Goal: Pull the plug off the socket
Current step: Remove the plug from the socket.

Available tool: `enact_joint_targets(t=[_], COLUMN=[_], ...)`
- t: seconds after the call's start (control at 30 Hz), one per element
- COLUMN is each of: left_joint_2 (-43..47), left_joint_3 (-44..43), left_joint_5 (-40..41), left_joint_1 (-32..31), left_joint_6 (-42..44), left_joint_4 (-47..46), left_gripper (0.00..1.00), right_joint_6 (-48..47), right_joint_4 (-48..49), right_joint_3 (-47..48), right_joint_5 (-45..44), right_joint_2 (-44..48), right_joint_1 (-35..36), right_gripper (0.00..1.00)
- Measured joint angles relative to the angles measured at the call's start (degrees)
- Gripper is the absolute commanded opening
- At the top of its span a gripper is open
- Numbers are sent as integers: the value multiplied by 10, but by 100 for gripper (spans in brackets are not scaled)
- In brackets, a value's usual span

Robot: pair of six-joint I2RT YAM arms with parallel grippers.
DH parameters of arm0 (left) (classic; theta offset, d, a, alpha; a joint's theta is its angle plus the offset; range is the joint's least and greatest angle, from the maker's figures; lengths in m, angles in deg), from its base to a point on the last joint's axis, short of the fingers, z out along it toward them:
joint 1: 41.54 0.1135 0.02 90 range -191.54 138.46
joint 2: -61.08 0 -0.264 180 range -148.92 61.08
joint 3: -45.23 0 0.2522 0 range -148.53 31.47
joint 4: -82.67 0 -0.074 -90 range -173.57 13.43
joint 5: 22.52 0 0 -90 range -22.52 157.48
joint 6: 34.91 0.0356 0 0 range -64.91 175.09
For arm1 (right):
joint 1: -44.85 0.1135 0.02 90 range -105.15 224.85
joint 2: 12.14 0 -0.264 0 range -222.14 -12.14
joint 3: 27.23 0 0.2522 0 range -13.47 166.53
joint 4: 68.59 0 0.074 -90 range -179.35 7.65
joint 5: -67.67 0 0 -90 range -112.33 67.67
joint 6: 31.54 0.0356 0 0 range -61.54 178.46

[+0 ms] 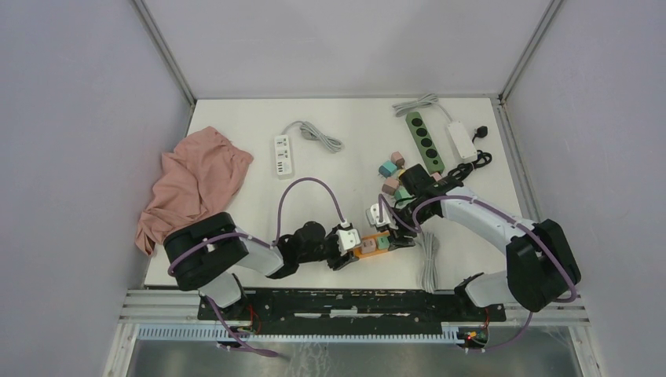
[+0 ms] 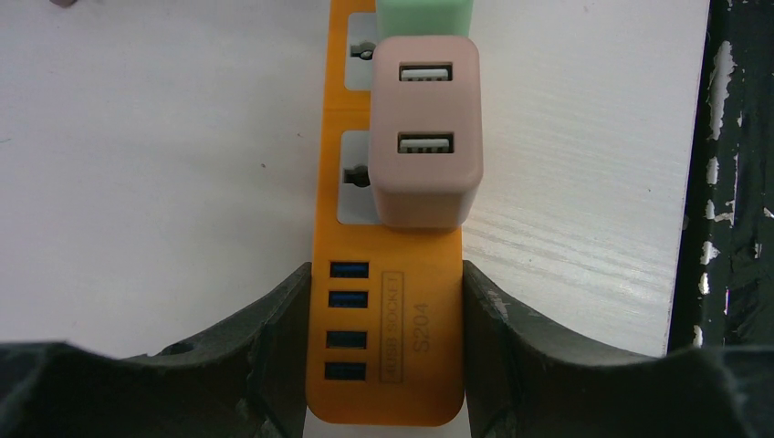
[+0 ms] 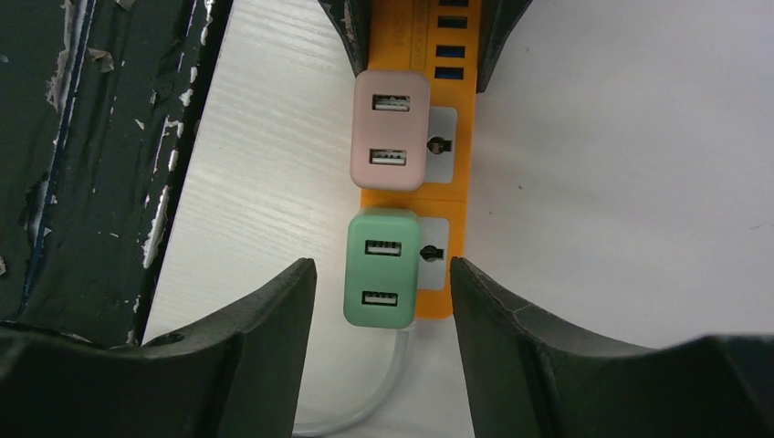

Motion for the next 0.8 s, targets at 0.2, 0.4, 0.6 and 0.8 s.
enact_joint_targets(t=[0.2,0.4,0.6,0.8], left_joint_2=[0,0,0,0], left_joint_3=[2,2,2,3], left_joint_5=[3,6,6,6], left_joint_1=[-2,-2,-2,-2], left_joint_6=[0,0,0,0], left_joint_4=[-3,-4,-4,-5], left_gripper=[3,3,3,3], right_joint_6=[15,18,23,78], right_joint_4=[15,15,16,25], right_joint_3=[-3,-3,-1,6], right_joint_5=[-33,-42,-43,-47], right_joint_2=[-6,-6,-6,-11], right_joint_1=[16,23,30,33], right_gripper=[44,27,12,7])
